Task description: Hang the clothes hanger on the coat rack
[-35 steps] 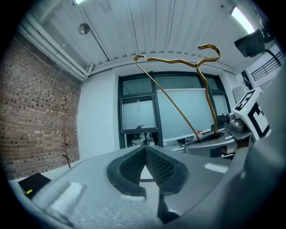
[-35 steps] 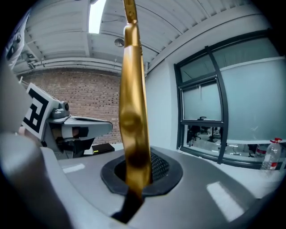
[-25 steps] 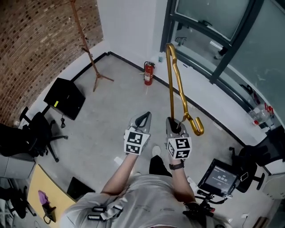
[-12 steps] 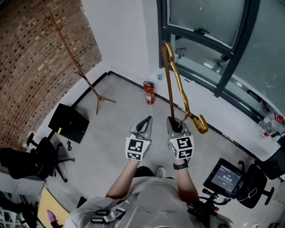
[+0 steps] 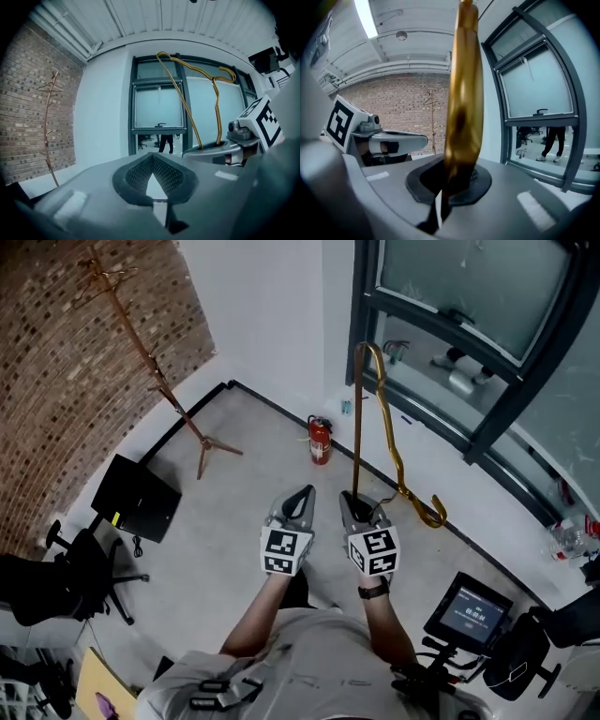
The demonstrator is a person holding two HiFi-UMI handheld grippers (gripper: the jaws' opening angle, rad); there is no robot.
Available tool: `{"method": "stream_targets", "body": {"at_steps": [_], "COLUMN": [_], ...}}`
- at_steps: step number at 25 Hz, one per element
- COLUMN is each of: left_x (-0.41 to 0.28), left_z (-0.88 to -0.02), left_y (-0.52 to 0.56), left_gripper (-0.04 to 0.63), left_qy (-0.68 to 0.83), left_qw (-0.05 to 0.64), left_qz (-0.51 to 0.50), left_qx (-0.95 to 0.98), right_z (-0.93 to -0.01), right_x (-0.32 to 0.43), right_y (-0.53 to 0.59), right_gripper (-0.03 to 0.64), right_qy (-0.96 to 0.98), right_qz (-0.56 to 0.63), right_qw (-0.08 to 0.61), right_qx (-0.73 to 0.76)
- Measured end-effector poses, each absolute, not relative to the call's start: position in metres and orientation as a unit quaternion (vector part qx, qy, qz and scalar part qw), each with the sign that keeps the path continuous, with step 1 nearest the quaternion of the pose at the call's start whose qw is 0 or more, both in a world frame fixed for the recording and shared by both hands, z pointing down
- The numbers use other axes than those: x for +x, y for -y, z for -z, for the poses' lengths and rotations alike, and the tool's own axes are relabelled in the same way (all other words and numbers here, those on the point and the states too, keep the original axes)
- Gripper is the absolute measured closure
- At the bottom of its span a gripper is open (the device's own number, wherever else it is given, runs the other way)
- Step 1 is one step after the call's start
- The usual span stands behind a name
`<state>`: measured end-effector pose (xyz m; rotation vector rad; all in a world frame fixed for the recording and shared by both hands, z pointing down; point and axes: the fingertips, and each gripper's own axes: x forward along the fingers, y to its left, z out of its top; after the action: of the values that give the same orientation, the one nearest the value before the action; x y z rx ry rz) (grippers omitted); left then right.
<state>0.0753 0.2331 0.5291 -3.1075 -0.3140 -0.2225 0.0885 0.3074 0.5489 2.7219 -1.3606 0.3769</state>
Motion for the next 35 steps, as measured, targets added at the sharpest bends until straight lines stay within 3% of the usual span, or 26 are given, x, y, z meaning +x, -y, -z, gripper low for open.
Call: {"method": "stream_targets", "body": {"at_steps": [11,19,29,35], "left_x": [0.226,0.224,0.242,0.297], "left_z": [-0.487,-0.492,-0.500,-0.474], "left_y": [-0.026,0.181,0.316,0.403], "left_gripper": [0.595,0.595,0.595,0.595], "left_qy": [-0.001,-0.156,-0.302,-0.351], "left_qw": [0.019,-0.007,-0.012,-0.003], "left_qz": [0.007,0.028,0.000,-0.023], "left_qx": [-1.000,-0.987,-0.953,-0.936], "right_z": [-0.537,-0.529,-0.562,-0.568], "right_x": [0.247,0.272,0.314,0.360], "right_y": [-0.095,0.106,0.255,0.366], "right_gripper": [0.617,0.617,0.616,0.615], "right_qy": [0.524,0.634,0.722,0.794], "right_qz": [-0.108,-0.080,-0.107,-0.084], "right_qw": [0.065,0.079,0.109,0.152], "right_qx": [0.842,0.765,0.675,0.583]}}
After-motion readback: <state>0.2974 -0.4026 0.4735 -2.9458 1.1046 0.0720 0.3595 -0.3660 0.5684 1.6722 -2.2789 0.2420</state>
